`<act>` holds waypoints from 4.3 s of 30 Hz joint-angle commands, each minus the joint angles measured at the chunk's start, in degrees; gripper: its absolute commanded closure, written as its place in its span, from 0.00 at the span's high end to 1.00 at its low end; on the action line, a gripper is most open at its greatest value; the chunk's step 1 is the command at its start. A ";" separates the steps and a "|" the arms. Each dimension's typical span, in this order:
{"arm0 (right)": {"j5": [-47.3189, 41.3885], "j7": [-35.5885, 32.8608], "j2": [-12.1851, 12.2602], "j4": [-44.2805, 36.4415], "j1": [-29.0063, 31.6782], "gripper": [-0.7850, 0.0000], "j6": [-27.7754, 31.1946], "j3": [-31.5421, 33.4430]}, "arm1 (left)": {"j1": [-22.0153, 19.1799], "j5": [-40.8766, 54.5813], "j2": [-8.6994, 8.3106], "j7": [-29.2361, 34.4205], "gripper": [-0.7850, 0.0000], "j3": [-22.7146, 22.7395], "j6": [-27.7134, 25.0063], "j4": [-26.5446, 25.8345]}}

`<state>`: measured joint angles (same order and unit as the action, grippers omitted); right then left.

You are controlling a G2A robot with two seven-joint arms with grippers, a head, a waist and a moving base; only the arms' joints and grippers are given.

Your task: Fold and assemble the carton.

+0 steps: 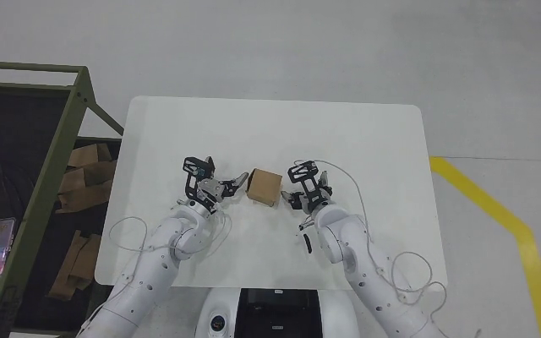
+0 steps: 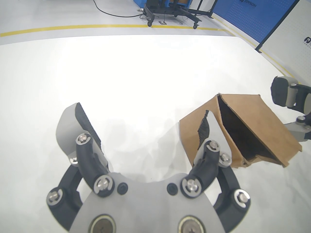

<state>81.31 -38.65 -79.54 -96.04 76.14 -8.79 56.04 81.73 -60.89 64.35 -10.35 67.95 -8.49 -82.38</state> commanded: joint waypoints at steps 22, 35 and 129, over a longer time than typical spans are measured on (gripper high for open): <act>1.20 2.10 -0.07 -0.94 1.78 1.00 -0.45 0.74 | 0.70 0.10 0.51 1.52 1.00 0.93 0.00 -0.68; 1.75 3.46 -1.02 0.60 0.76 1.00 -2.37 -1.34 | 1.16 -1.64 1.15 0.79 1.00 0.31 0.70 -1.21; 2.49 4.04 -3.54 3.27 0.27 1.00 -0.85 -0.12 | -2.70 -11.26 3.23 -4.23 0.00 -0.89 -13.18 3.87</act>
<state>83.77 -34.59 -83.06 -92.76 76.39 -9.63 55.91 79.00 -72.21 67.57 -14.61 67.01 -21.74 -78.48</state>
